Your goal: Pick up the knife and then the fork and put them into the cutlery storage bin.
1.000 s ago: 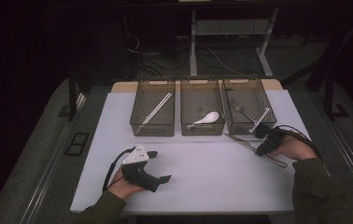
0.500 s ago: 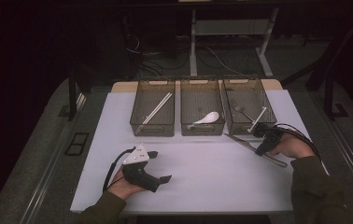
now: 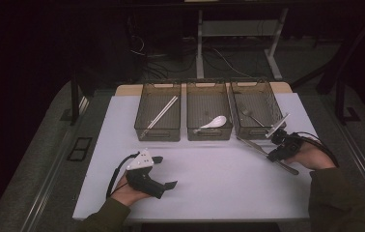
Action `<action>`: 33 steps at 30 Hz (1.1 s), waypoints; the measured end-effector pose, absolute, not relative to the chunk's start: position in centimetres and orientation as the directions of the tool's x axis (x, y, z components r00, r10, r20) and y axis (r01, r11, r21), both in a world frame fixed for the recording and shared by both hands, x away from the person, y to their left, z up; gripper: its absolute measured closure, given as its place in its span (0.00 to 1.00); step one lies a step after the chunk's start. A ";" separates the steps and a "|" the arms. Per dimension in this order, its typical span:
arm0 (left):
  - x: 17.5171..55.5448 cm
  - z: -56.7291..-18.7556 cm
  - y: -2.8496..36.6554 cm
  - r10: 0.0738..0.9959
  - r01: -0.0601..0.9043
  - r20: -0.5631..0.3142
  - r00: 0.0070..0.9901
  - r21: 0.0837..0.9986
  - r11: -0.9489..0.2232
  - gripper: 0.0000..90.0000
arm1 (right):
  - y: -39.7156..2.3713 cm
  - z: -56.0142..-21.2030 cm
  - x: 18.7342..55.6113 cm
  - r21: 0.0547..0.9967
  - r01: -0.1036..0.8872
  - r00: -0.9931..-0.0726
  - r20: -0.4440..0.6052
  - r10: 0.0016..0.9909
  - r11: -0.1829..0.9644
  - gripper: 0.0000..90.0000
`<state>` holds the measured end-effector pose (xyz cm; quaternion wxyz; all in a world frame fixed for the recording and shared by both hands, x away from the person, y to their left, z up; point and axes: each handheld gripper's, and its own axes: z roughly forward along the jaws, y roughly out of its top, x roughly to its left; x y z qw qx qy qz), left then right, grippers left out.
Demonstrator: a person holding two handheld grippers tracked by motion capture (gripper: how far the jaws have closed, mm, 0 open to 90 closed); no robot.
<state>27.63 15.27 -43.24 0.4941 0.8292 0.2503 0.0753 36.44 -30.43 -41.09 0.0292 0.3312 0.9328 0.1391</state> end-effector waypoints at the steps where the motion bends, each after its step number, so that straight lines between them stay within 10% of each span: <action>1: 27.6 -43.2 15.3 0.490 0.340 -0.122 0.863 0.857 -0.386 0.00 | -30.6 -41.0 36.3 0.291 0.608 -0.779 0.041 0.625 0.738 0.89; 33: 27.6 -43.2 15.5 0.488 0.335 -0.121 0.865 0.862 -0.381 0.00 | -35.6 -37.9 34.4 0.717 0.581 -0.707 0.209 0.675 0.386 0.89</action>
